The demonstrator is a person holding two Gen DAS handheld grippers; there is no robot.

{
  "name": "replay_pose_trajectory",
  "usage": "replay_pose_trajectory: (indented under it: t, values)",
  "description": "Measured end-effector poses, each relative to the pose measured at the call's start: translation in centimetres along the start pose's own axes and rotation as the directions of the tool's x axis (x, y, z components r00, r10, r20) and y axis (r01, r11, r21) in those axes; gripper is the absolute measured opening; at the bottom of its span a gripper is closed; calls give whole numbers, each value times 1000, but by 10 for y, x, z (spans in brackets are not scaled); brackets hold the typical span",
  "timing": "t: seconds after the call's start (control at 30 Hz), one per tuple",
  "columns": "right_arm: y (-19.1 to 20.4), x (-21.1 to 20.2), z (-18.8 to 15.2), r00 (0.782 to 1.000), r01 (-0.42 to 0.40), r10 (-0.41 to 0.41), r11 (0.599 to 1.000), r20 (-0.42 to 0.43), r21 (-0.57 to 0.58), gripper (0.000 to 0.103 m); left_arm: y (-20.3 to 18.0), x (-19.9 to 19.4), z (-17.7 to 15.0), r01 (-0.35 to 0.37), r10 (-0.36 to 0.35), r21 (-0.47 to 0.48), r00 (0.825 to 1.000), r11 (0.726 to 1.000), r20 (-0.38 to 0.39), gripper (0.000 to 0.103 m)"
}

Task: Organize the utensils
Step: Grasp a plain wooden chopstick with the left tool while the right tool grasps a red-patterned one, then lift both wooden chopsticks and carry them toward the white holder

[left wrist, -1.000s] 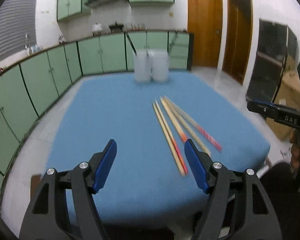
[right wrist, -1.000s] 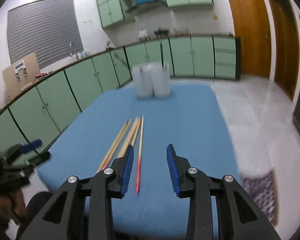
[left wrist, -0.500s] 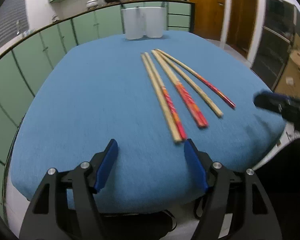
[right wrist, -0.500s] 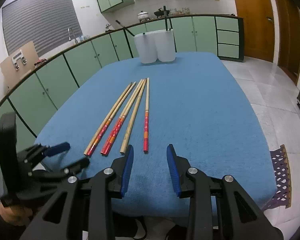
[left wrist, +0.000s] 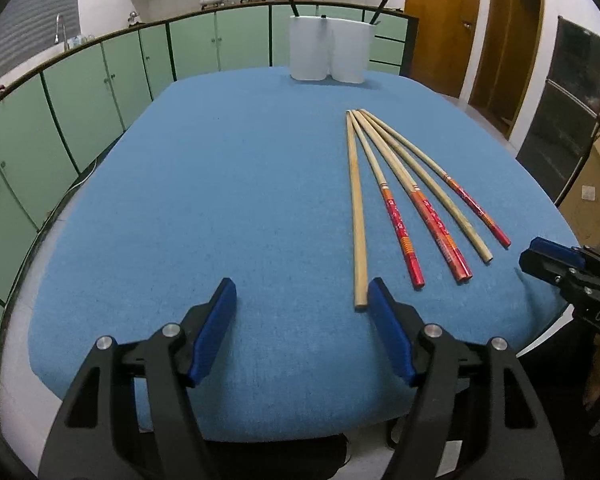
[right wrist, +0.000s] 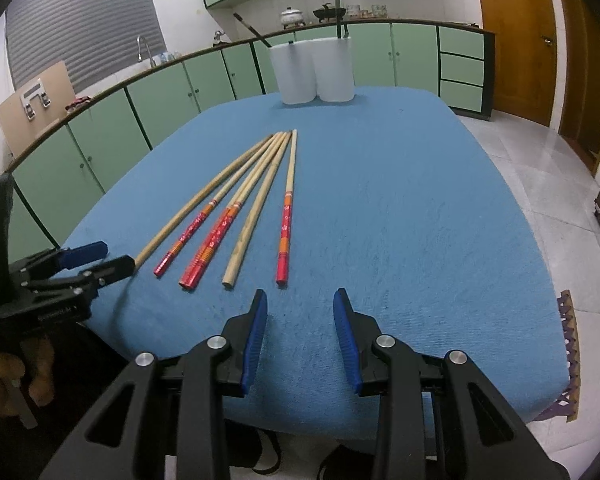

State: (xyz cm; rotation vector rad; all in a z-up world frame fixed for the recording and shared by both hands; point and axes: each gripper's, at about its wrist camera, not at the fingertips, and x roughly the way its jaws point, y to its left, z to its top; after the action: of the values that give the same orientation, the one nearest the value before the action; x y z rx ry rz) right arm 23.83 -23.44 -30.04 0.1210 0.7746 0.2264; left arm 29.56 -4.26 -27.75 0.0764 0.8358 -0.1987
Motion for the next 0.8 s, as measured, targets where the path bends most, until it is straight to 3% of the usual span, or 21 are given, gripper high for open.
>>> replay_pose_trajectory:
  t: [0.17, 0.47, 0.6, 0.8]
  values:
    - [7, 8, 1, 999, 22, -20, 998, 28, -57, 34, -8, 4, -2, 3, -3, 24, 1000, 1000, 8, 66]
    - [14, 17, 0, 995, 52, -40, 990, 93, -130, 29, -21, 4, -2, 63, -65, 60, 997, 996, 39, 26]
    - [13, 20, 5, 993, 69, -57, 990, 99, -125, 8, -24, 5, -2, 90, -92, 61, 995, 994, 35, 6]
    - [3, 16, 7, 990, 105, -99, 992, 96, -63, 6, -15, 2, 1, 63, -63, -17, 997, 998, 37, 6]
